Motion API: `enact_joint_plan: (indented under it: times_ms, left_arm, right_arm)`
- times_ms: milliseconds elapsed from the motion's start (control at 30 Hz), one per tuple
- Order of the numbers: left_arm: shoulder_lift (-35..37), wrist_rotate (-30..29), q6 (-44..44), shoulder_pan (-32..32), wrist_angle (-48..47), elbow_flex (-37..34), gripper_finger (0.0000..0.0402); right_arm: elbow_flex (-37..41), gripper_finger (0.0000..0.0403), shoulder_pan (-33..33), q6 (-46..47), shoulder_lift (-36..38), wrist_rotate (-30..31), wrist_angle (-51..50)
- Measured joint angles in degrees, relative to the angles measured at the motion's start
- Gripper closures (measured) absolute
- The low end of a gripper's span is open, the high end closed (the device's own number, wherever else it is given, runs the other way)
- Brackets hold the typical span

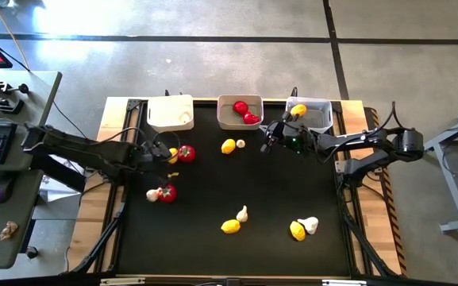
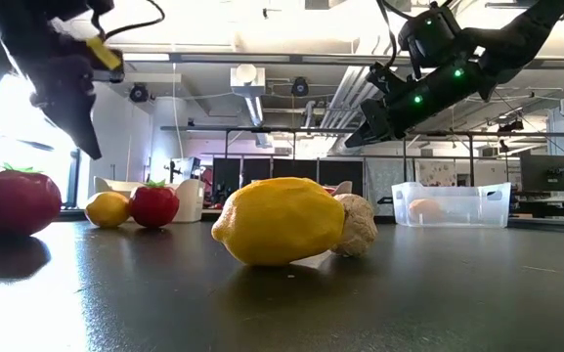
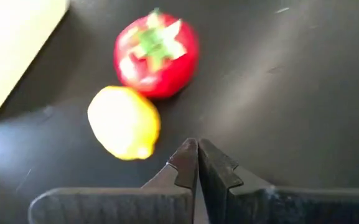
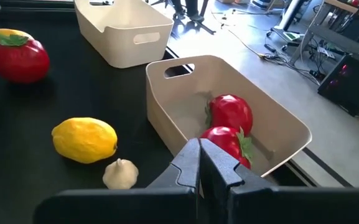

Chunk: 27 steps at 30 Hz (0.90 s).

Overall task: Sort produce into baskets
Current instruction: Put the top left lemon into the transparent bin

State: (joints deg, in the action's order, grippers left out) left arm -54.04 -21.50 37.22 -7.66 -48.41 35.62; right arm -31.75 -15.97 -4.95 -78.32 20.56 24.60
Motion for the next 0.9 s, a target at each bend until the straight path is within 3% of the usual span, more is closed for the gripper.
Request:
enact_joint_plan:
  times_ms: [167, 467, 667, 900]
  left_arm:
    - [-1.3, -2.9, 2.2, 1.0, -3.3, 0.0, 0.0367]
    - [-7.2, -3.1, 7.4, 3.8, -0.9, 0.0, 0.0255]
    - [-10.2, -6.6, 9.0, 5.1, 1.2, 0.0, 0.0187]
    - [-12.6, -7.1, 6.1, 7.9, 3.5, -0.3, 0.0165]
  right_arm:
    - [0.0, 0.0403, 0.0, 0.1, 0.0, -2.5, -0.2]
    - [0.0, 0.0403, 0.0, 0.1, 0.0, -4.7, -1.2]
    - [0.0, 0.0403, 0.0, 0.0, 0.0, -4.7, -3.0]
    - [0.0, 0.0403, 0.0, 0.0, 0.0, -4.6, -3.0]
